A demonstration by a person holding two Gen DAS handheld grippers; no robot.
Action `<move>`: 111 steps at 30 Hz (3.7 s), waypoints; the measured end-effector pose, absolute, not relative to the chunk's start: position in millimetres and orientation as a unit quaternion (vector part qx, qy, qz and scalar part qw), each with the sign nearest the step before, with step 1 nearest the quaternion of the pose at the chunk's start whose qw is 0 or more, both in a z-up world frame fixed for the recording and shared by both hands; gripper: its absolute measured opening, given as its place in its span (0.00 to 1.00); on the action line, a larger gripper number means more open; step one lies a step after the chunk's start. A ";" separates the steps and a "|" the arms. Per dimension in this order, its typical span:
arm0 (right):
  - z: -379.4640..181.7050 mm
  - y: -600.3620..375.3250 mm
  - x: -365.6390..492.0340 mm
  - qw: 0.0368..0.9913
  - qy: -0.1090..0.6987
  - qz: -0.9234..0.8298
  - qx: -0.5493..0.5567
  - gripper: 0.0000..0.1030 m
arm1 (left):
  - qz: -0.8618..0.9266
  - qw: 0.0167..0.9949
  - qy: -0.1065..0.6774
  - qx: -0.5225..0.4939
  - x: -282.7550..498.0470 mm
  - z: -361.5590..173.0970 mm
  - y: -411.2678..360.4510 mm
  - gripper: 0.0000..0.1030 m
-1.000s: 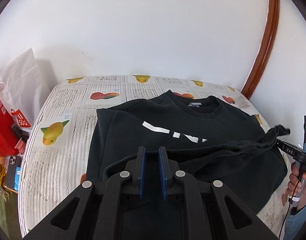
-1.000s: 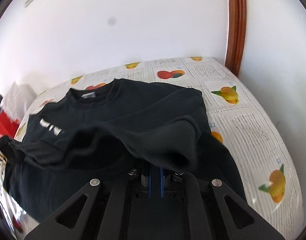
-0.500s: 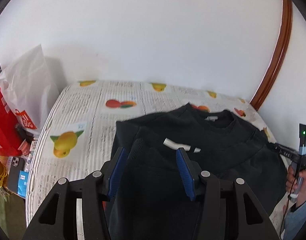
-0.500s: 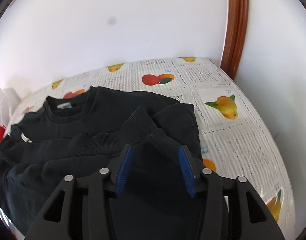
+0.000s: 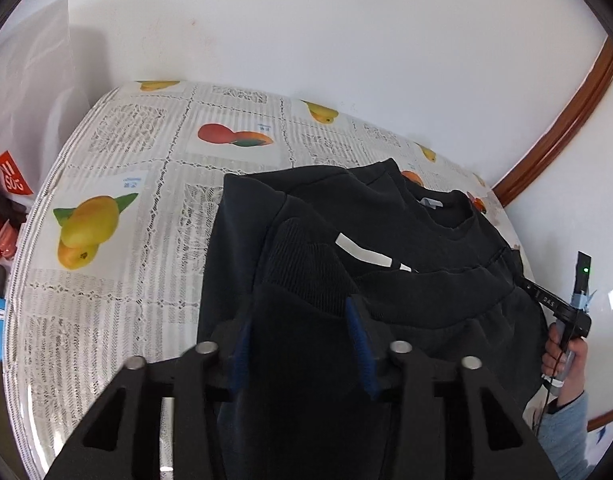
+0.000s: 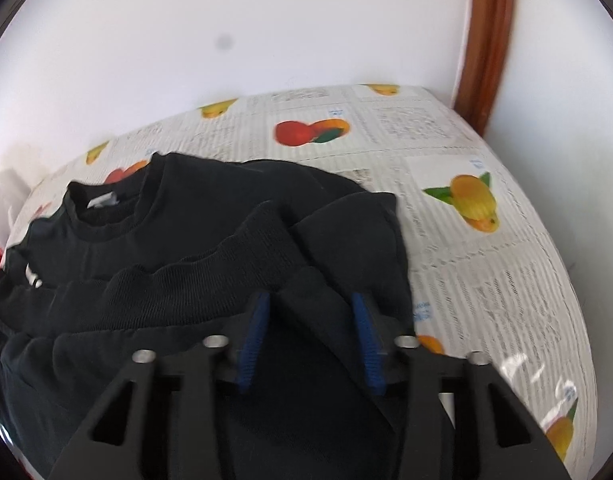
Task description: Fold small clothes
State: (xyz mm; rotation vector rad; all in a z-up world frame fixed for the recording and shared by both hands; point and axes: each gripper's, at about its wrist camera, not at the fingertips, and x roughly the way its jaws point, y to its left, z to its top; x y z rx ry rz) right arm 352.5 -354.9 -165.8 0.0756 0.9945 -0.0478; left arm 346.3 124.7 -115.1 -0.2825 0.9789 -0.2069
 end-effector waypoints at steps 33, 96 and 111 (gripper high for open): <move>-176.3 -372.0 364.5 0.890 0.452 -0.056 0.032 0.22 | -0.027 0.897 0.441 -0.020 373.3 -146.0 91.2 0.29; -181.6 73.8 132.1 0.848 0.383 0.278 -0.237 0.57 | -0.025 0.887 0.444 -0.121 94.9 -155.1 231.0 0.58; -147.7 67.9 166.3 0.888 0.359 0.243 -0.154 0.16 | -0.005 0.895 0.438 -0.080 102.9 -154.4 201.7 0.63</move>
